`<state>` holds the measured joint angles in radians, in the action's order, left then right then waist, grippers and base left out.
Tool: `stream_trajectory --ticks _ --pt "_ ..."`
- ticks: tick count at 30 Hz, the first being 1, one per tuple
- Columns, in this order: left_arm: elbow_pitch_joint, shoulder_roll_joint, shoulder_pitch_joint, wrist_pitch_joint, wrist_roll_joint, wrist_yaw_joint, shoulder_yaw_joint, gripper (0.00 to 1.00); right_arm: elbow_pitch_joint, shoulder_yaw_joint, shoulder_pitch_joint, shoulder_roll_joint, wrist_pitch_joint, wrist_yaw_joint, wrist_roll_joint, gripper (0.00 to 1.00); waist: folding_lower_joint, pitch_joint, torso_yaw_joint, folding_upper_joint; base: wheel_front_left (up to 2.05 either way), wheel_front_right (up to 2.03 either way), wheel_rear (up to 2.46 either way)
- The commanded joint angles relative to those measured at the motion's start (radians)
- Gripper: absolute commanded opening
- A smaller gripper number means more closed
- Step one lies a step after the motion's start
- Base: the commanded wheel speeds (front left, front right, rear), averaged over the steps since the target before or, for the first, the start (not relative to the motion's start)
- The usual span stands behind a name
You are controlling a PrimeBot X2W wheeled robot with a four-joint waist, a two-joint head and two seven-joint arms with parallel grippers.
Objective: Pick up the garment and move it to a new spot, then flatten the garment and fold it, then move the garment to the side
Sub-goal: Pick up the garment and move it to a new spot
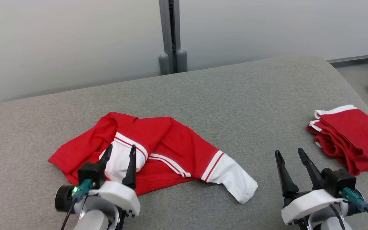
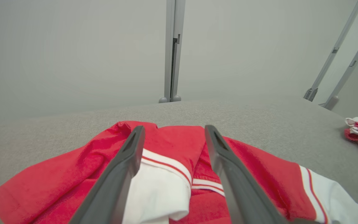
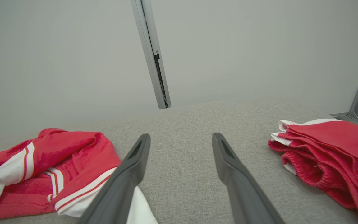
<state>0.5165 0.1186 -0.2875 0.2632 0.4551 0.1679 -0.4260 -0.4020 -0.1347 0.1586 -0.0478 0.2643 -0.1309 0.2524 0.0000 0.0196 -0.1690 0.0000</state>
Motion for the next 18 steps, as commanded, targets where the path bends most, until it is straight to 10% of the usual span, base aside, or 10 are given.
stream_trajectory --ticks 1,18 --pt "-0.008 0.006 0.016 0.002 -0.012 -0.002 0.010 1.00 -0.003 0.003 -0.010 -0.006 0.000 0.000 -0.002 1.00 0.0000 -0.014 0.022 0.0000 0.00 0.00 0.00" --pt "-0.171 -0.040 0.388 0.002 -0.248 -0.055 0.349 1.00 -0.049 0.018 -0.061 -0.006 0.000 0.000 -0.029 1.00 0.0000 -0.065 0.135 0.0000 0.00 0.00 0.00"
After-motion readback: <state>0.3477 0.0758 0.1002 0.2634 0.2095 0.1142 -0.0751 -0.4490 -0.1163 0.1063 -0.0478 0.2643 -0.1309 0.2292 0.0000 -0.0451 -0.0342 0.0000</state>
